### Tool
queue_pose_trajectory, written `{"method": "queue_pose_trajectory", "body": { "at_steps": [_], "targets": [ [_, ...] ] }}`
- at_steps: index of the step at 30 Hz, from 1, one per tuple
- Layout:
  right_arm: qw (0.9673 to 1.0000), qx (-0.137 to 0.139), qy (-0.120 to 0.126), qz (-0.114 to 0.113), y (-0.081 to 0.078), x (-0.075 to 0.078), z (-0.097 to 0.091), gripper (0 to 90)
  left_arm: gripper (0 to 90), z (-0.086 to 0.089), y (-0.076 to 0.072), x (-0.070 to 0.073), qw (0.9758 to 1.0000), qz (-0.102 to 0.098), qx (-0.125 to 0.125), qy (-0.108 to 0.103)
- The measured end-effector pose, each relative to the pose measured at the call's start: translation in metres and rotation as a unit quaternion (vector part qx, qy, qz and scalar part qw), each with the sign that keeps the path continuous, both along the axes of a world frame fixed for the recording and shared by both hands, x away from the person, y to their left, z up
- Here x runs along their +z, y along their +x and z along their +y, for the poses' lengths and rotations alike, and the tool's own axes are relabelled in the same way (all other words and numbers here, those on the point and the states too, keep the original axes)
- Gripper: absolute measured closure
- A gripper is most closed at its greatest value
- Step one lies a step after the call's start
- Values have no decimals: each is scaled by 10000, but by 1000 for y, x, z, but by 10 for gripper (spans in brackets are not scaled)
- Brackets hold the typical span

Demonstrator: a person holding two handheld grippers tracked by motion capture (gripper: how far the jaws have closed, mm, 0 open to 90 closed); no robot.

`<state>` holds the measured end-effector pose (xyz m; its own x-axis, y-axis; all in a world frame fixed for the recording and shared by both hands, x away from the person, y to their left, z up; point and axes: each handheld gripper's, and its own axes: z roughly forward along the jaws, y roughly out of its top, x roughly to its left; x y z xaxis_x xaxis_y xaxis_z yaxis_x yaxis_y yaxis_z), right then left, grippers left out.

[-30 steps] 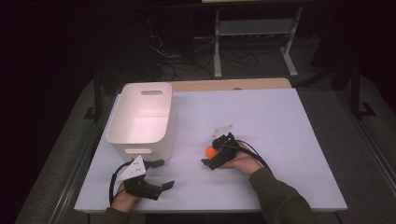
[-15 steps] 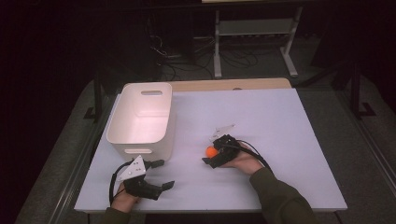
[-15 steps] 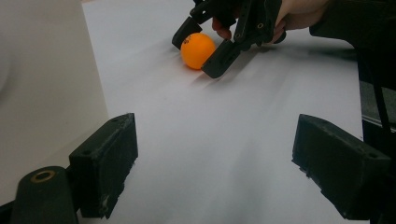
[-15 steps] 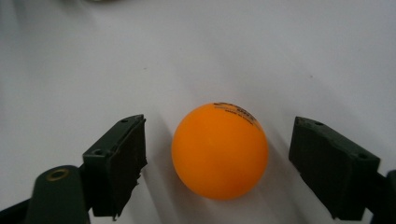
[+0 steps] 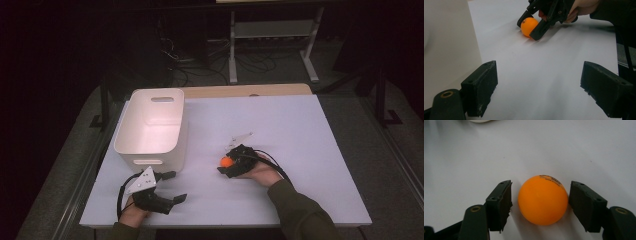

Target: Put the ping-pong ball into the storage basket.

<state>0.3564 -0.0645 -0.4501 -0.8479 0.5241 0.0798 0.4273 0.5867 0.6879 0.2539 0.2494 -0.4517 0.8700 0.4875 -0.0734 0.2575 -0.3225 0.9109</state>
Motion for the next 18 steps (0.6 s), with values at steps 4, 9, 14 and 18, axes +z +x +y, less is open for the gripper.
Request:
{"method": "queue_pose_trajectory", "body": {
  "at_steps": [4, 9, 14, 18],
  "targets": [
    [10000, 5, 0, 3, 0, 0, 0, 377, 140, 0, 0, 0, 10000, 3, 0, 1],
    [10000, 25, 2, -6, 0, 1, -1, 413, 140, 0, 0, 0, 10000, 6, 1, 1],
    [10000, 40, 16, -8, 0, 1, -1, 460, 140, 0, 0, 0, 10000, 5, 0, 5],
    [10000, 56, 1, -2, 0, 1, -1, 472, 140, 0, 0, 0, 10000, 2, -2, 6]
  ]
}}
